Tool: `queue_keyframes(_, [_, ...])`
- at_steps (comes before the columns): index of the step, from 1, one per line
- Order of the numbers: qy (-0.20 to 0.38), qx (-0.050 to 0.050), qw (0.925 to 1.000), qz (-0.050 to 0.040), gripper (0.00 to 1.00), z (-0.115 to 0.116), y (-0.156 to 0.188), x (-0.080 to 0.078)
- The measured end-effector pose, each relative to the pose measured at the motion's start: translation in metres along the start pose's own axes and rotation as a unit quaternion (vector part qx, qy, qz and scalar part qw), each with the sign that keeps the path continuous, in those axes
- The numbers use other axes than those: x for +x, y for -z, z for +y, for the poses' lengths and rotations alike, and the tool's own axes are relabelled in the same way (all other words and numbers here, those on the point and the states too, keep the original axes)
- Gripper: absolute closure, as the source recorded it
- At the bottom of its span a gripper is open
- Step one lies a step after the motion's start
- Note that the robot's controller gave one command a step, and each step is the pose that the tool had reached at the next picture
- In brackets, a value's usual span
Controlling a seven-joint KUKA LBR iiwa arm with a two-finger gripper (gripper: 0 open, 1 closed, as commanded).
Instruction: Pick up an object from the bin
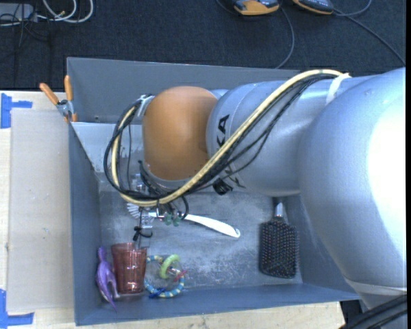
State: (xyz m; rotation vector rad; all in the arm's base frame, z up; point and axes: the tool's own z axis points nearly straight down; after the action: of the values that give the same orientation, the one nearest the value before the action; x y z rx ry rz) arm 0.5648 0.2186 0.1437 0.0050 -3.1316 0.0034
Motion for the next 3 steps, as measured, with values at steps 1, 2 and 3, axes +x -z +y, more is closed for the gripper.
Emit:
queue_keyframes(1, [-0.002, -0.001, 1.0000, -0.0038, 0.00, -0.001, 0.005, -0.002])
queue_keyframes(2, [-0.040, -0.001, 0.9992, -0.0015, 0.00, -0.069, -0.060, -0.030])
queue_keyframes(3, [0.023, 0.000, 0.9997, -0.0011, 0.00, -0.046, -0.051, 0.046])
